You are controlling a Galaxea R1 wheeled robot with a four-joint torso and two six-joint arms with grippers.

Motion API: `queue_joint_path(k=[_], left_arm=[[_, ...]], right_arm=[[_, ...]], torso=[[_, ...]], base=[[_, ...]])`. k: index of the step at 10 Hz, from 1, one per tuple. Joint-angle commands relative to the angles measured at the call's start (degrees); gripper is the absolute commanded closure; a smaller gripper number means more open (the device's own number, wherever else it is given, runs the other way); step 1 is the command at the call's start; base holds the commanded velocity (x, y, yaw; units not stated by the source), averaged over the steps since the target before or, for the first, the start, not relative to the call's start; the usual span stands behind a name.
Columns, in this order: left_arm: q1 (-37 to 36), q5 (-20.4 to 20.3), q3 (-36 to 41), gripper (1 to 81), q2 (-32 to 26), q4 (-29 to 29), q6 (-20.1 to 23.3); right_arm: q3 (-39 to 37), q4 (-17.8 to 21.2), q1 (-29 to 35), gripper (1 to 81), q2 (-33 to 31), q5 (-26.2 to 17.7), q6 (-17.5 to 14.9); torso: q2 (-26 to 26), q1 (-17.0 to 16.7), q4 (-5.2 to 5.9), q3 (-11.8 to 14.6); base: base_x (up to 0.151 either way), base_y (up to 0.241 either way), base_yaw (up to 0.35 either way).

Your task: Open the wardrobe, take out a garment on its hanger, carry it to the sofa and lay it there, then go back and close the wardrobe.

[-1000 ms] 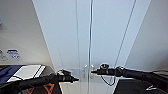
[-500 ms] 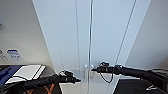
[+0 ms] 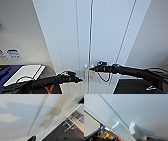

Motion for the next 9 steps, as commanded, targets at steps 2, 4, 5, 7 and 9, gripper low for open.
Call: queue_joint_path(k=[2,4,5,7,9], left_arm=[[-8.3,0.4,-7.0,1.0,6.4,0.1,0.3],[-8.7,0.3,-12.4,1.0,10.3,0.1,0.3],[-8.9,0.3,-14.7,1.0,12.3,0.1,0.5],[-9.7,0.3,-20.1,1.0,16.7,1.5,0.6],[-11.0,0.2,-22.7,1.0,19.2,1.5,0.6]], right_arm=[[3.1,0.0,10.6,1.0,0.2,-0.7,0.5],[4.2,-0.1,10.6,1.0,0.4,-2.1,0.8],[4.4,-0.2,10.4,1.0,0.5,-2.1,1.2],[5.3,-0.1,10.2,1.0,0.4,-2.1,1.2],[5.5,0.0,10.0,1.0,0.4,-2.1,1.2]], torso=[[0.0,0.0,0.00,0.0],[0.0,0.0,0.00,0.0],[0.0,0.0,0.00,0.0],[0.0,0.0,0.00,0.0],[0.0,0.0,0.00,0.0]], base=[[0.000,0.000,0.000],[0.000,0.000,0.000],[0.000,0.000,0.000],[0.000,0.000,0.000],[0.000,0.000,0.000]])
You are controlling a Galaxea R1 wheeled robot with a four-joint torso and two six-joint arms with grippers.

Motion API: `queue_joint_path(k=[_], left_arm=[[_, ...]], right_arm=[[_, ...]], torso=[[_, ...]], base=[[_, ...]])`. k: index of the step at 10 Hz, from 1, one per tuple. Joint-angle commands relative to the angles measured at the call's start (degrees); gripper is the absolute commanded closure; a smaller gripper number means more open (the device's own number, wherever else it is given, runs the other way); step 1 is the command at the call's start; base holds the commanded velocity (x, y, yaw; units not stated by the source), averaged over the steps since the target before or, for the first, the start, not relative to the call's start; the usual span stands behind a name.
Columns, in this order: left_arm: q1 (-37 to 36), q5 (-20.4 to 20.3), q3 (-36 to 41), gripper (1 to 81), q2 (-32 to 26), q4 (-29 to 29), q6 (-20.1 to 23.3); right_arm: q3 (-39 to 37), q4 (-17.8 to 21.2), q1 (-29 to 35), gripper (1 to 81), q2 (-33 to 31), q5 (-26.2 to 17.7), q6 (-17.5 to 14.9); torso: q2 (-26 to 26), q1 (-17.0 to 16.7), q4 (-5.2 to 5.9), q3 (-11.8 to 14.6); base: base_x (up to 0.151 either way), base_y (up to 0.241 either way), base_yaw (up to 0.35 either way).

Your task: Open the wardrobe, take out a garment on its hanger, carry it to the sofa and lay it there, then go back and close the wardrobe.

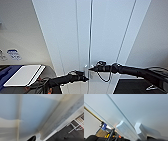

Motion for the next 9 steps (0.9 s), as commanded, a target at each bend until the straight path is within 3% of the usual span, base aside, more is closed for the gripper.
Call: queue_joint_path(k=[1,5,9], left_arm=[[-12.0,0.3,-2.5,1.0,3.0,1.1,0.4],[-12.3,0.4,-2.5,1.0,7.1,1.2,0.3],[-11.9,0.4,11.5,1.0,7.0,0.4,-0.1]], right_arm=[[2.7,0.3,9.0,1.0,0.6,-0.4,0.4],[3.2,0.3,7.6,1.0,1.9,0.1,0.4],[8.2,0.2,4.6,1.0,1.8,0.6,0.4]], torso=[[0.0,0.0,0.00,0.0],[0.0,0.0,0.00,0.0],[0.0,0.0,0.00,0.0]], base=[[0.000,0.000,0.000],[0.000,0.000,0.000],[0.000,0.000,0.000]])
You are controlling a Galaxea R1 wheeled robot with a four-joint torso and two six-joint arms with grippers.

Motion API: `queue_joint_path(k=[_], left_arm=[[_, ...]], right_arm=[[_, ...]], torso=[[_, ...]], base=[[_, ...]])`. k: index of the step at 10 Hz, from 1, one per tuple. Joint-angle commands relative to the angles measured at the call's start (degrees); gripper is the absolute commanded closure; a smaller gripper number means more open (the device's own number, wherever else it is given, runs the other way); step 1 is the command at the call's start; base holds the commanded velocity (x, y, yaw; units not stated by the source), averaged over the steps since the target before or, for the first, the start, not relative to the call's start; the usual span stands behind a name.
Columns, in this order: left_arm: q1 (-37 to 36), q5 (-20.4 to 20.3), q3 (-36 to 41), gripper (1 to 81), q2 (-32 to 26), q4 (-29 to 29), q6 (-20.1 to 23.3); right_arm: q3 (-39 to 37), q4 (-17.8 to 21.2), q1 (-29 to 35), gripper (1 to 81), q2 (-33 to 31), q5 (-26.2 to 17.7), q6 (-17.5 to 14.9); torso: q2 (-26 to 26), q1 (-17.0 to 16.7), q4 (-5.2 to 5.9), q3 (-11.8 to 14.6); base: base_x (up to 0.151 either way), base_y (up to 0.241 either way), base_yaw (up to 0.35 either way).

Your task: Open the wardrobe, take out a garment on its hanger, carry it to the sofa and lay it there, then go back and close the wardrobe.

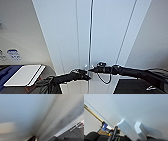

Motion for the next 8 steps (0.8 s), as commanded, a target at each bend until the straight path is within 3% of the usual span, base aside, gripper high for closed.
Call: queue_joint_path(k=[1,5,8], left_arm=[[-10.0,-3.3,18.5,1.0,1.3,-1.3,0.5],[-6.2,-3.3,36.5,1.0,-7.3,-1.5,0.1],[0.9,-3.4,51.1,1.0,-17.1,0.3,0.3]], right_arm=[[8.4,1.6,4.9,1.0,1.6,-1.0,0.7],[14.9,1.4,1.6,1.0,-0.6,1.9,0.6],[23.5,1.2,-2.2,1.0,-6.8,4.3,-0.1]], torso=[[0.0,0.0,0.00,0.0],[0.1,0.1,0.00,0.0],[0.1,0.2,0.00,0.0]], base=[[0.000,0.000,0.000],[0.000,0.000,0.000],[0.000,0.000,0.000]])
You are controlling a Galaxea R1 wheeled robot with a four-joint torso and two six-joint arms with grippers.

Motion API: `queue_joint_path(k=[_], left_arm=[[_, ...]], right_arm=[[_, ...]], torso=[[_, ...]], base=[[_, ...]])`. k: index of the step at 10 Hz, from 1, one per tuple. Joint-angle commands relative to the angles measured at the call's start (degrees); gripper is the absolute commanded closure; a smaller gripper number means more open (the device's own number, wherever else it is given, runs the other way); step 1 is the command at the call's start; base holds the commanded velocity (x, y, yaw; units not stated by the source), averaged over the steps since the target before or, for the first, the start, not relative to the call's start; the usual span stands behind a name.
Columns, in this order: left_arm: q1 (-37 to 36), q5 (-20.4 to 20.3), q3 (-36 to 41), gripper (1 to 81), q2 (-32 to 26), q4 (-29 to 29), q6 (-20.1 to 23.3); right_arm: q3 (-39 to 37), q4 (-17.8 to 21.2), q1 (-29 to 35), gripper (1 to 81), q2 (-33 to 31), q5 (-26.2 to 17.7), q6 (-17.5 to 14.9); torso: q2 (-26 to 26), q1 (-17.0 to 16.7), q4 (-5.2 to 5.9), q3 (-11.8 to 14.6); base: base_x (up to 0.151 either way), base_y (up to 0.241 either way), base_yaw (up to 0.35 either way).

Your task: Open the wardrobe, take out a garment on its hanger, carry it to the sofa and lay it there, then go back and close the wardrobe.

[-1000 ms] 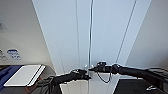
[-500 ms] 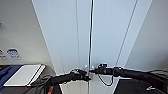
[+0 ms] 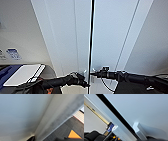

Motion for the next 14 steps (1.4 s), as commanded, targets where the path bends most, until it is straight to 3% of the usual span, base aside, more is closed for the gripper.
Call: queue_joint_path(k=[1,4,7,10,14], left_arm=[[1.6,-8.4,27.4,1.0,-6.2,-2.9,0.6],[9.5,-10.7,36.2,1.0,-16.8,0.3,0.7],[15.7,-12.3,42.9,1.0,-25.9,2.9,0.7],[20.6,-15.1,46.5,1.0,-33.2,3.3,1.0],[27.0,-22.5,47.6,1.0,-42.9,3.3,1.2]], right_arm=[[15.4,1.8,1.1,1.0,-2.6,-1.6,1.1],[24.5,1.1,-2.7,1.0,-8.8,-0.5,0.4],[32.4,-9.0,-8.9,1.0,-14.8,-4.0,0.2],[38.4,-14.7,-15.0,1.0,-25.1,-3.5,0.1],[43.8,-16.5,-19.0,1.0,-36.6,-3.3,0.2]], torso=[[0.0,0.0,0.00,0.0],[0.0,0.0,0.00,0.0],[0.0,0.0,0.00,0.0],[0.0,0.0,-0.02,0.0],[0.0,0.0,-0.02,0.1]], base=[[0.000,0.000,0.000],[0.000,0.000,0.000],[0.000,0.000,0.000],[0.000,0.000,0.000],[0.000,0.000,0.000]])
